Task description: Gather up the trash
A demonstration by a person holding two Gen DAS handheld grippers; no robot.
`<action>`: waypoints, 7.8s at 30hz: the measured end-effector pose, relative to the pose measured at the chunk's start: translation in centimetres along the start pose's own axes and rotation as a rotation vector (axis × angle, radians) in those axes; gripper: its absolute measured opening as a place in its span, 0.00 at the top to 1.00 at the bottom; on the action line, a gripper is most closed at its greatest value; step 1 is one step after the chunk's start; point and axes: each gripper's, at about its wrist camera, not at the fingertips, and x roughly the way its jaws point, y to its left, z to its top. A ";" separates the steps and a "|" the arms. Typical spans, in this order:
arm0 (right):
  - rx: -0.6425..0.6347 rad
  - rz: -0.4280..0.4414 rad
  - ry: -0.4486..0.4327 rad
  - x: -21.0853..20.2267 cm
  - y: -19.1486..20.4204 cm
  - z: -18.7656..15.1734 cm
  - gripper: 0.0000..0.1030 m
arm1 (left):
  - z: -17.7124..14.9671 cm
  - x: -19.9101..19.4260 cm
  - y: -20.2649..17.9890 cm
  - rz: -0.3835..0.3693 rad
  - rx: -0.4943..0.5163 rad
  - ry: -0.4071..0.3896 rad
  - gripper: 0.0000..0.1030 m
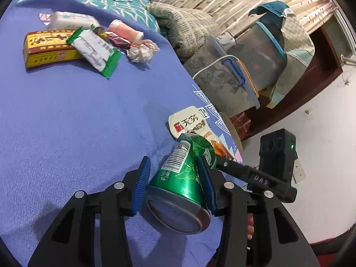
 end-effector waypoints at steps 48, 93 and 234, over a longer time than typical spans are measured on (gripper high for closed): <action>0.471 -0.291 -0.433 -19.0 -30.0 6.3 0.26 | 11.8 33.6 -24.9 -0.005 0.376 0.300 0.52; 0.204 -0.409 -0.407 -10.8 -0.8 -4.4 0.09 | -0.5 0.9 -8.5 0.524 0.460 -0.193 0.37; 0.105 0.131 -0.092 -1.8 -1.8 2.3 0.78 | 0.5 -1.4 -2.7 0.691 0.330 -0.032 0.71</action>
